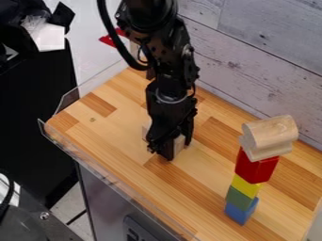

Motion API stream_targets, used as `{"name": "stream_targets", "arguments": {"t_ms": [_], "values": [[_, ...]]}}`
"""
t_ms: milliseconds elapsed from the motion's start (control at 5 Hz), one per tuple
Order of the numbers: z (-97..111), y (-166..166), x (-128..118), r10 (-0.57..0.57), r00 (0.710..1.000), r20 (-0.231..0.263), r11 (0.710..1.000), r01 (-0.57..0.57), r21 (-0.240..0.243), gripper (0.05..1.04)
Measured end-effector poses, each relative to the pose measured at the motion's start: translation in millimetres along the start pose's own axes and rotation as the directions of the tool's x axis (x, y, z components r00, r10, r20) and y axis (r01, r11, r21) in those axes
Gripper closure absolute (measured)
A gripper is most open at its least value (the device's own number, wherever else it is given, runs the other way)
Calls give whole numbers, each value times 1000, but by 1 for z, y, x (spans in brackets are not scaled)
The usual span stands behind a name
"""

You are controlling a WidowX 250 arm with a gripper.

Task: Pick the arch and place in center of the table

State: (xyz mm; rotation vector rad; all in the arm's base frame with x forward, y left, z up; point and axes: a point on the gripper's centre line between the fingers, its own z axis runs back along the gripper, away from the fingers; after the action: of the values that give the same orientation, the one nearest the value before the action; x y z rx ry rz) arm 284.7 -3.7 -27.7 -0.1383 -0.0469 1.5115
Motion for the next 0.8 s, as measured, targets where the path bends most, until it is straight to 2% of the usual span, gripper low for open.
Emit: {"name": "stream_targets", "arguments": {"t_ms": [200,400,600,800], "values": [[0,2,2,32,999,11,999,-33,13,409],[3,3,1,28,1000,5,998,-29,47,130],[5,3,2,-41,999,8,997,41,66,83],[14,1,5,-107,994,32,992,104,67,83]]}}
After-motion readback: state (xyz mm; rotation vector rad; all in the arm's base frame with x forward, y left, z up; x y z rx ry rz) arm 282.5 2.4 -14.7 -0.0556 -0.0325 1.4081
